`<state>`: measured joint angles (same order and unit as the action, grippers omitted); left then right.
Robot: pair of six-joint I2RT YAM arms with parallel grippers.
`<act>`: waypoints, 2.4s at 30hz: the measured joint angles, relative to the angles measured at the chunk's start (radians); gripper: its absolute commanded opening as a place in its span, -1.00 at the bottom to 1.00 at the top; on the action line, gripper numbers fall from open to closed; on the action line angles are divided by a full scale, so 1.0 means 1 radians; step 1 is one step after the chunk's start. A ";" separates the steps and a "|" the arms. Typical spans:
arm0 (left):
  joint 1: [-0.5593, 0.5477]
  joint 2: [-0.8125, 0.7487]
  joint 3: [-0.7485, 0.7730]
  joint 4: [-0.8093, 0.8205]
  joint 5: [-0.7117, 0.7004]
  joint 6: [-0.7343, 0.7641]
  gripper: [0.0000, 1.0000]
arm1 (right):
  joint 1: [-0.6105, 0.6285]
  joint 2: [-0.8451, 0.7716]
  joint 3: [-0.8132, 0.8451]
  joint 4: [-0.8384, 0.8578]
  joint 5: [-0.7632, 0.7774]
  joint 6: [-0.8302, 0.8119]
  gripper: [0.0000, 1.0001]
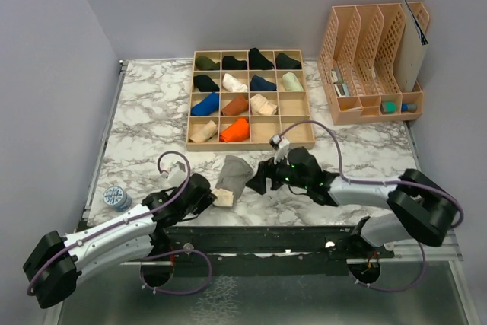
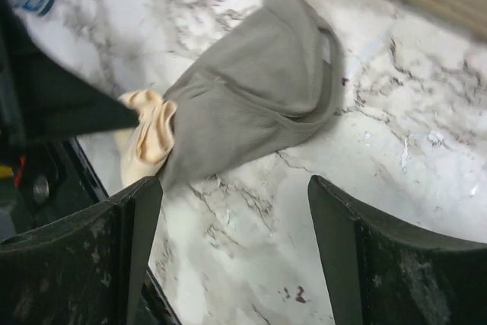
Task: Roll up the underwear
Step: Roll the underwear to the center of the board.
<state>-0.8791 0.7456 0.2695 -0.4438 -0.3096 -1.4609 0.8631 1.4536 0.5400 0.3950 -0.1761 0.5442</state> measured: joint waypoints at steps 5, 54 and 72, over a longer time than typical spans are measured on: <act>0.000 0.066 0.058 -0.014 -0.010 0.061 -1.00 | 0.094 -0.138 -0.214 0.318 -0.067 -0.431 0.41; 0.000 0.085 0.072 -0.012 0.010 0.090 -1.00 | 0.492 0.453 -0.097 0.775 0.242 -1.617 -0.61; 0.000 -0.062 0.050 -0.014 0.015 0.084 0.04 | 0.462 0.373 -0.091 0.681 0.228 -1.144 -0.99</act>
<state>-0.8791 0.6838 0.3199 -0.4583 -0.2947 -1.3766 1.3254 1.8271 0.4492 1.0760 0.0517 -0.6003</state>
